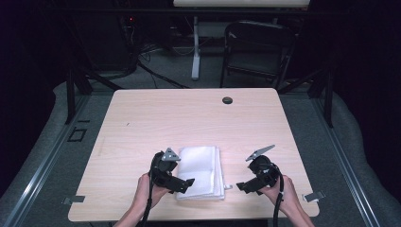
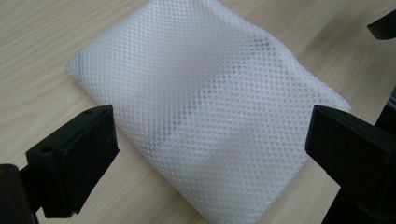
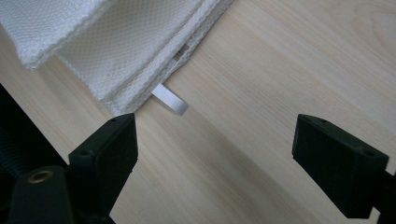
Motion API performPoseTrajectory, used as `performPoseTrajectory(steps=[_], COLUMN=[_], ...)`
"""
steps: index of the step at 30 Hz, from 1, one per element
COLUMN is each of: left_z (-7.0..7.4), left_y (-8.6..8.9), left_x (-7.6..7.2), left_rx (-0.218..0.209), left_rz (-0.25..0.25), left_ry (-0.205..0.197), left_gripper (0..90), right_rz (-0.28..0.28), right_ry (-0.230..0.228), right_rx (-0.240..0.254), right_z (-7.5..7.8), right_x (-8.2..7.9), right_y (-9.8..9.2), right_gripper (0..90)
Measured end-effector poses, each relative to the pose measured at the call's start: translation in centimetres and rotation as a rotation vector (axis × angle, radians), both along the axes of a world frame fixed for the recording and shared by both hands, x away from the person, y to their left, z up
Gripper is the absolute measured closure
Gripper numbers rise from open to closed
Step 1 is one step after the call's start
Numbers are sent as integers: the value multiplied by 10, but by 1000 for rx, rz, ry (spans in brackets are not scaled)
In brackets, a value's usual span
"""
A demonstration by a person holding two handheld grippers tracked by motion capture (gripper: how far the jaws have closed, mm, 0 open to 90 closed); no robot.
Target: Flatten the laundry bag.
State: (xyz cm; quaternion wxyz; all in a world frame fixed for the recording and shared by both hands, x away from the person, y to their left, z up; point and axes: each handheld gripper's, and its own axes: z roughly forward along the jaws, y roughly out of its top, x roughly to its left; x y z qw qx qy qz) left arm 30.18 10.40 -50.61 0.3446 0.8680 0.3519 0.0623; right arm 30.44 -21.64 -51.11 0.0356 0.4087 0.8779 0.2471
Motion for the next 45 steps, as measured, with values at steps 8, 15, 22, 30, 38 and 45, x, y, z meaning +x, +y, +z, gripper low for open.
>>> performPoseTrajectory(steps=[8,15,22,30,38,45], left_z=[-4,-11,-20,-39,-43,-51], left_y=[-16,-28,-41,-50,-58,-65], left_x=[-6,-13,-12,-6,-10,-17], left_rx=[11,29,73,110,162,248], left_rz=[-72,-137,-194,-249,-280,-305], left_ry=[6,16,17,36,6,-28], left_gripper=[28,26,55,241,258,255], right_rz=[15,22,32,37,46,82], right_ry=[2,1,10,13,19,19], right_rx=[2,-3,6,-25,-23,-11], right_z=[-1,-2,-4,-6,-9,-11], right_x=[-1,-1,-1,-1,-2,-4], right_y=[6,11,15,18,24,33], right_gripper=[203,305,357,455,504,670])
